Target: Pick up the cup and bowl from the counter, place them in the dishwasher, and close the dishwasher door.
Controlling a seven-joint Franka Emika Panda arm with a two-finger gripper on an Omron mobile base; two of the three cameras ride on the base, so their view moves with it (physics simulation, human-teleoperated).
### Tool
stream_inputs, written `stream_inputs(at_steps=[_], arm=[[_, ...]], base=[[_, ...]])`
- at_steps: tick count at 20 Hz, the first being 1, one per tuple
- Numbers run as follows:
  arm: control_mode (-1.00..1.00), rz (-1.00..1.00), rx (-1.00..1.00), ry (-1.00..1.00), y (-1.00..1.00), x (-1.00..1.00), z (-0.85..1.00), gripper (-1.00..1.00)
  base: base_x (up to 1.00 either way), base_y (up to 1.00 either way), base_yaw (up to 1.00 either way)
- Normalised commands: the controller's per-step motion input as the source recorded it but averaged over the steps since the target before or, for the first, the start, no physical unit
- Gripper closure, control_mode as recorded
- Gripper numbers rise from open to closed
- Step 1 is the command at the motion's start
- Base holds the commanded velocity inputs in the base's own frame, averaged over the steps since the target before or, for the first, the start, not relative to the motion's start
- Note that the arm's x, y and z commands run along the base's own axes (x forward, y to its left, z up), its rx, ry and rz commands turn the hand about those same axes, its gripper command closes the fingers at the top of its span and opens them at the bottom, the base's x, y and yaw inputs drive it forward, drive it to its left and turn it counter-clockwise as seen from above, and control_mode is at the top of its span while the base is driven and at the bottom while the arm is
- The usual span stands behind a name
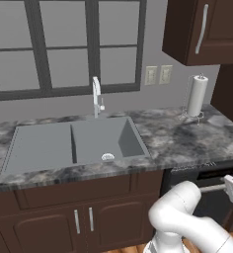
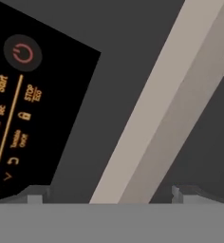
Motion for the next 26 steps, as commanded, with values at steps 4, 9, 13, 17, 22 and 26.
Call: stream_inputs(at_steps=[4,9,13,17,22,26], arm=[[-1.00,0.04,0.00,-0.04,0.00,0.24,-0.60,-1.00],[-1.00,0.02,0.00,-0.04,0.00,0.30,-0.60,-1.00],[-1.00,0.00,0.00,-0.05,0.00,0.43,-0.62,-1.00],[-1.00,0.00,0.00,-0.06,0.00,0.43,-0.67,-1.00],[-1.00,0.00,-0.02,-0.06,0.00,0.50,-0.73,-1.00],[-1.00,0.00,-0.02,-0.04,0.00,0.59,-0.68,-1.00]], base=[[0.00,0.00,0.00],[0.00,0.00,0.00],[0.00,0.00,0.00],[0.00,0.00,0.00],[0.00,0.00,0.00],[0.00,0.00,0.00]])
